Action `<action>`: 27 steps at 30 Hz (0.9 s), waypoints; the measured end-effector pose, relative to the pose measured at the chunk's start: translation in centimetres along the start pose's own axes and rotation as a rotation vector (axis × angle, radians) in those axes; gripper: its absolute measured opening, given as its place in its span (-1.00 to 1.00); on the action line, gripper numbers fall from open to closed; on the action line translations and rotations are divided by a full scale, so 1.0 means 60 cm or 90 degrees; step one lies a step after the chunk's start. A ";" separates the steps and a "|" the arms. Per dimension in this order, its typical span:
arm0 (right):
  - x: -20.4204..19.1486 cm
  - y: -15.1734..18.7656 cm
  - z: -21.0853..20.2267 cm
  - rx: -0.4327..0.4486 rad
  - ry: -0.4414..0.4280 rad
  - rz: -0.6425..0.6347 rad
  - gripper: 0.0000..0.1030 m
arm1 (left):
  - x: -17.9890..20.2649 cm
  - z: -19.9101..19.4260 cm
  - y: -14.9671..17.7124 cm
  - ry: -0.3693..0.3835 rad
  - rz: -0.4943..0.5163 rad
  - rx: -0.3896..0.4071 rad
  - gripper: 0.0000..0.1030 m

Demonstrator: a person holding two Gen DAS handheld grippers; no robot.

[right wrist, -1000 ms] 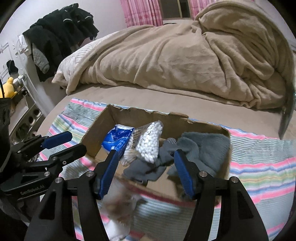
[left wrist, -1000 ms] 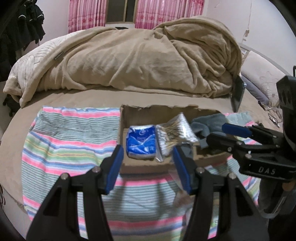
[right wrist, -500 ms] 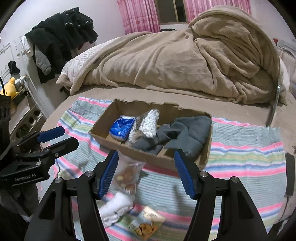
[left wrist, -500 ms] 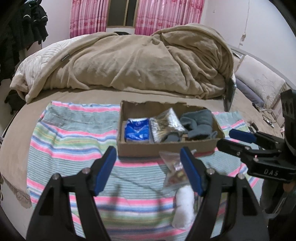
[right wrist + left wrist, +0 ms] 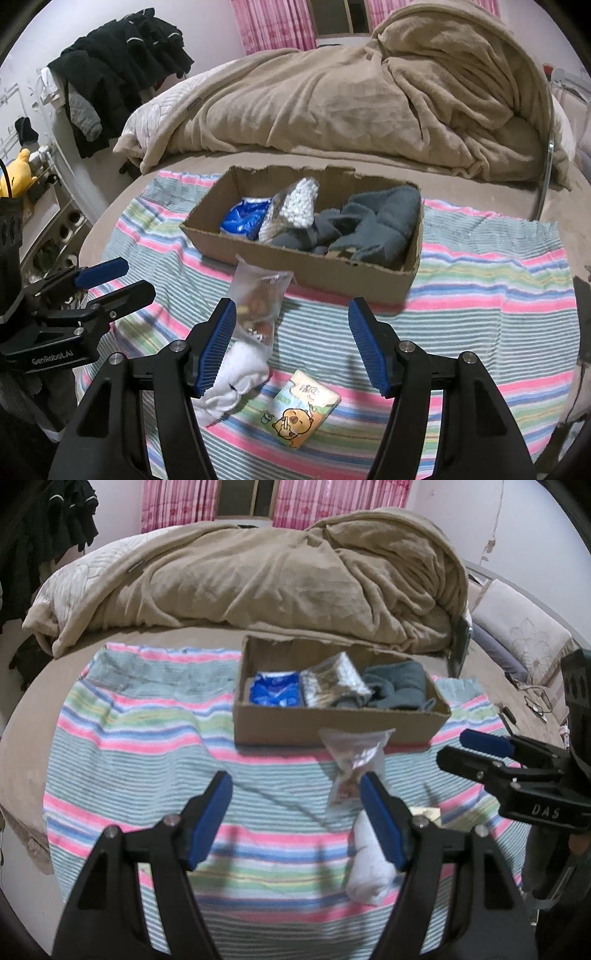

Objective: Organize objects
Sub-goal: 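Grasp the clear snack bag with the right gripper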

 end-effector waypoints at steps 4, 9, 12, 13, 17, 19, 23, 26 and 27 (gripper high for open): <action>-0.004 0.006 0.019 -0.013 -0.003 -0.001 0.29 | -0.015 0.010 0.013 -0.006 -0.006 -0.011 0.42; -0.011 0.008 0.051 -0.029 -0.009 0.001 0.29 | -0.043 0.021 0.022 -0.016 -0.017 -0.019 0.42; -0.020 0.008 0.070 -0.041 -0.014 -0.003 0.29 | -0.063 0.028 0.024 -0.020 -0.028 -0.023 0.41; -0.024 0.008 0.078 -0.046 -0.015 -0.005 0.29 | -0.070 0.030 0.026 -0.021 -0.034 -0.025 0.41; -0.033 0.005 0.102 -0.059 -0.018 -0.009 0.29 | -0.090 0.040 0.030 -0.023 -0.045 -0.030 0.41; -0.037 0.001 0.113 -0.063 -0.019 -0.011 0.29 | -0.097 0.045 0.032 -0.024 -0.050 -0.032 0.41; -0.045 -0.002 0.136 -0.077 -0.020 -0.014 0.29 | -0.107 0.052 0.037 -0.024 -0.059 -0.038 0.41; -0.049 0.001 0.148 -0.087 -0.021 -0.016 0.29 | -0.110 0.054 0.040 -0.024 -0.063 -0.041 0.42; -0.049 0.002 0.149 -0.089 -0.021 -0.017 0.28 | -0.110 0.054 0.041 -0.024 -0.063 -0.041 0.41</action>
Point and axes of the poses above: each gripper's, at about its wrist camera, not at the fingertips, and z roughly the way its jaws point, x to its right, y to its underside, the point moved 4 cm from there along z, roughly the way its jaws point, and after that the axes turned 7 degrees about -y, right-handed, at the moved point
